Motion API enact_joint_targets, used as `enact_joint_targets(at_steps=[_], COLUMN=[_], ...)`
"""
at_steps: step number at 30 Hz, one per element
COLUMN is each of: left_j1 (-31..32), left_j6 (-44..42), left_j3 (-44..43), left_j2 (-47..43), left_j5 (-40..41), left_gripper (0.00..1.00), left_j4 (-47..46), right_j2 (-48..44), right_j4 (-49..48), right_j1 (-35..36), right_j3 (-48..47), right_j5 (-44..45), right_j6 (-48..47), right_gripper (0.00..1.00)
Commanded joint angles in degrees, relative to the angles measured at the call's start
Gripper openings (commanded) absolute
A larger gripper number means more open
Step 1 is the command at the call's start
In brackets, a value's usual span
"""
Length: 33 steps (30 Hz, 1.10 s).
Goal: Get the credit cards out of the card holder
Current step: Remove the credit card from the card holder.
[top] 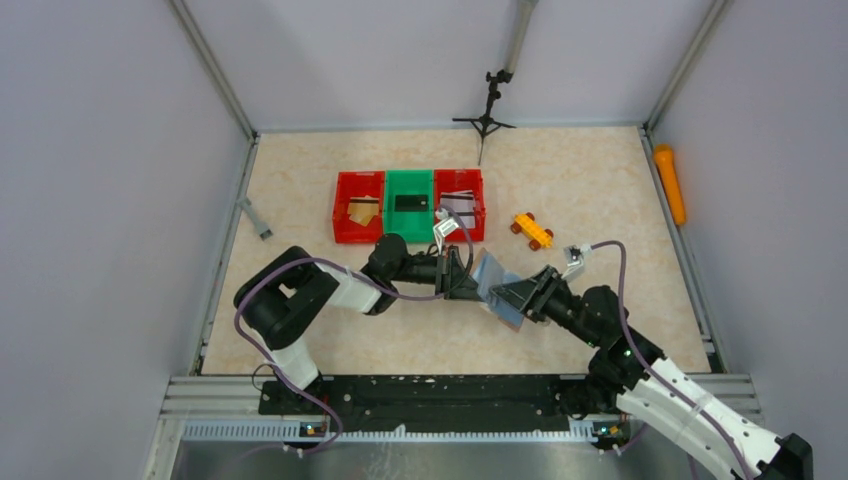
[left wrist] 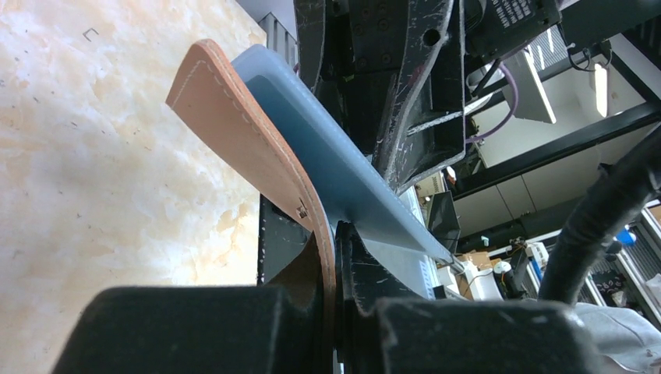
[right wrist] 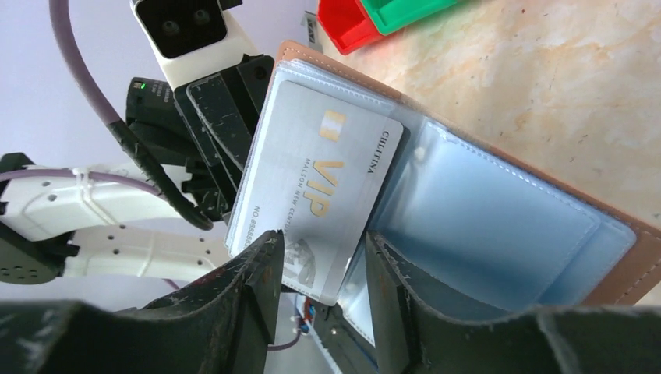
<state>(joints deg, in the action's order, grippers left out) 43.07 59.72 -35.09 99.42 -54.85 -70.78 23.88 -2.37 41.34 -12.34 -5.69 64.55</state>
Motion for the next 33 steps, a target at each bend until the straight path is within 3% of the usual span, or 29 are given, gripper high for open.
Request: enact_joint_targets(at_steps=[1,16,21,25,33], left_j1=[0.5,0.4,0.4,0.5,0.6], left_j6=[-1.1,-2.7,2.5,9.3,11.2], left_j3=[-0.4,-0.1,-0.2,-0.6,-0.9], left_j2=[0.0,-1.3,0.5,2.6,0.5], left_j5=[1.0,1.8,0.9,-0.5,-1.1], left_gripper=[0.0,0.0,0.0,0.0,0.0], left_j4=[-6.4,-4.8,-12.5,-21.9,-22.0], right_j2=[-4.2,-10.3,-11.5,-10.5,-12.8], right_j4=[-3.9,-3.4,-3.2,-3.9,-12.0], right_j1=[0.1,0.1,0.1,0.1,0.1], right_j3=[1.9,3.7,3.5,2.9,4.5], right_j5=[-0.5,1.1,1.4,1.3,0.0], right_j6=[4.9,8.8,8.8,8.4,7.4], right_gripper=[0.43,0.34,0.34,0.45,0.41])
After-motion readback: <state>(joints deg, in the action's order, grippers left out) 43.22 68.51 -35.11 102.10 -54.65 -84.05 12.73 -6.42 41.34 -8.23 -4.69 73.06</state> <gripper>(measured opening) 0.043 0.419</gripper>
